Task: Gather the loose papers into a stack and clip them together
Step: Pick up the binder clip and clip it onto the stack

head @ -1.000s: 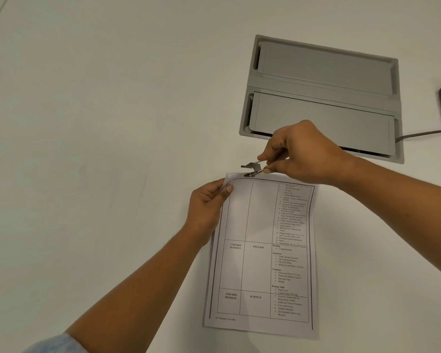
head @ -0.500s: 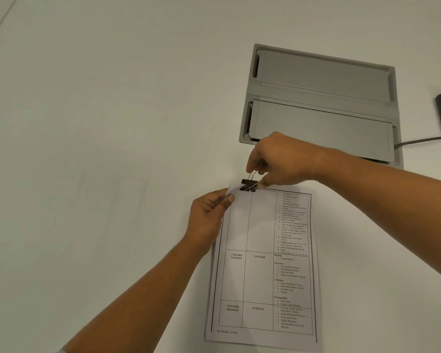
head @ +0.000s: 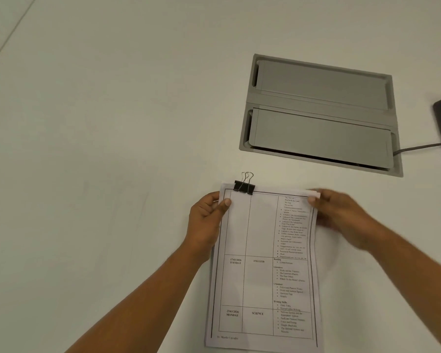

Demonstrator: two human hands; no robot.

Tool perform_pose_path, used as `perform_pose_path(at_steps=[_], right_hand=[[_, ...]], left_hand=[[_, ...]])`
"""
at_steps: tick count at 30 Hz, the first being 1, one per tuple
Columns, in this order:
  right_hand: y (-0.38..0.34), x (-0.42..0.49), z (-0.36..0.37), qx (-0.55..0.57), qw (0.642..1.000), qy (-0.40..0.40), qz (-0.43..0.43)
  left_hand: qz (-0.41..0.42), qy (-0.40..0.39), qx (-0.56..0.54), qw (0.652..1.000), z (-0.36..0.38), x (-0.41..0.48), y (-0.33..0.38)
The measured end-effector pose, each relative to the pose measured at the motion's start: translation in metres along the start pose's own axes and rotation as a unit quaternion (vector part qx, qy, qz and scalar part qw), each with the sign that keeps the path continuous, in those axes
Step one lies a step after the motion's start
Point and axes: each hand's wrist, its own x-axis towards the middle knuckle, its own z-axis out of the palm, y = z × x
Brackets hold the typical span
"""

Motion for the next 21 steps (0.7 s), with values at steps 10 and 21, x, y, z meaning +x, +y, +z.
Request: perform_pose_path(at_steps=[10, 21], right_hand=[[0.046, -0.03, 0.051, 0.147, 0.967, 0.204, -0.027], [0.05, -0.029, 0.033, -0.212, 0.92, 0.314, -0.105]], left_hand=[[-0.015, 0.039, 0.036, 0.998, 0.016, 0.003, 0.004], [0.187, 0.054, 0.471, 0.86, 0.015, -0.024, -0.014]])
